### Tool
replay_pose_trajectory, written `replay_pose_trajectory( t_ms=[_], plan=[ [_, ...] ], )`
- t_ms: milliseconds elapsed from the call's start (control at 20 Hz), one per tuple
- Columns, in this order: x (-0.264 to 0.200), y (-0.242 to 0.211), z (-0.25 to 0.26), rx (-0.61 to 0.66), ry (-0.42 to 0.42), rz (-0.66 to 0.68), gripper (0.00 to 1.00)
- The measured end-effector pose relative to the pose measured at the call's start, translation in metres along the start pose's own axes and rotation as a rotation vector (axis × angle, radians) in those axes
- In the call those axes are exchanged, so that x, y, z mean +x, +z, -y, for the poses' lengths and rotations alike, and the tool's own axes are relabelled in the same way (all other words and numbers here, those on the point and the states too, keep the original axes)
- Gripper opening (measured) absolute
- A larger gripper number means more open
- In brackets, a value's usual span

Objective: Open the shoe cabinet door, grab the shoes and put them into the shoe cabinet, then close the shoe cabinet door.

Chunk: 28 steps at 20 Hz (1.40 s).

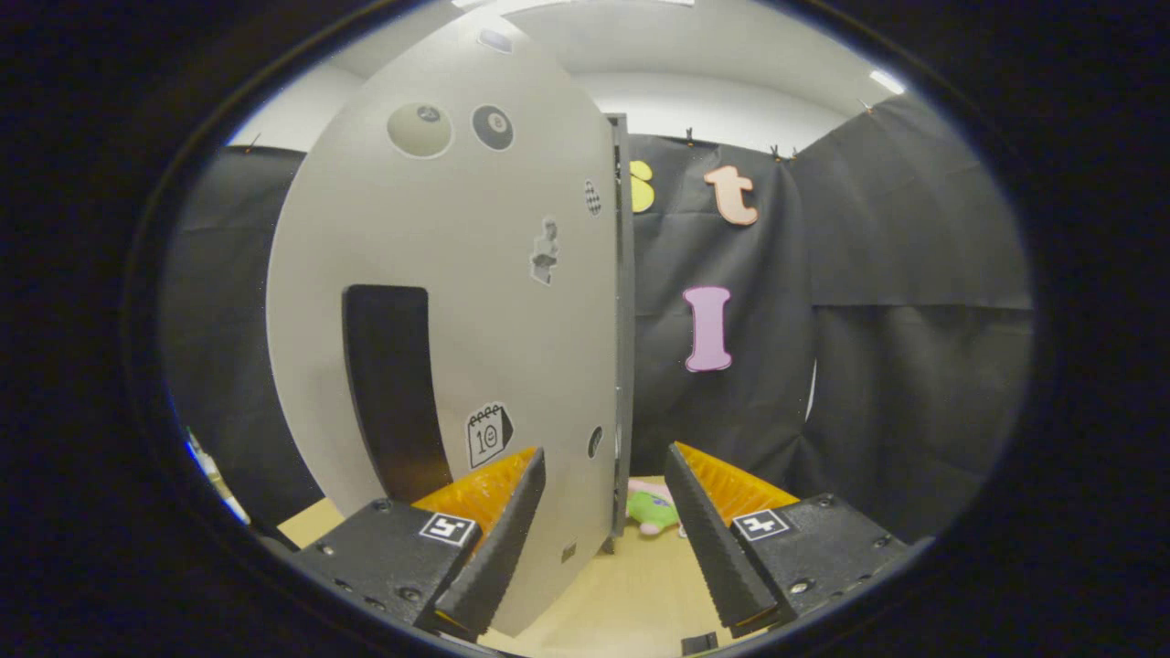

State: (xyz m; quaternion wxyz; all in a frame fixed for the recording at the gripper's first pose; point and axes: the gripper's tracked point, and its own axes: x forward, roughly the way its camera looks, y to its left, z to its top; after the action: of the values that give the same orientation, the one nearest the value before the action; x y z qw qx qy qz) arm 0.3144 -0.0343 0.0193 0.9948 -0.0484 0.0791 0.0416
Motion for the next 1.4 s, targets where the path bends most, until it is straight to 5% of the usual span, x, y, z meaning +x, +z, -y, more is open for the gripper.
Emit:
replay_pose_trajectory(
  t_ms=[350, 900, 1400],
  plan=[
    [0.011, 0.016, -0.053, 0.01, 0.058, 0.04, 0.91],
    [0.023, -0.027, -0.112, 0.04, 0.22, -0.087, 0.98],
    [-0.041, -0.044, -0.117, 0.092, 0.243, -0.064, 0.97]
  ],
)
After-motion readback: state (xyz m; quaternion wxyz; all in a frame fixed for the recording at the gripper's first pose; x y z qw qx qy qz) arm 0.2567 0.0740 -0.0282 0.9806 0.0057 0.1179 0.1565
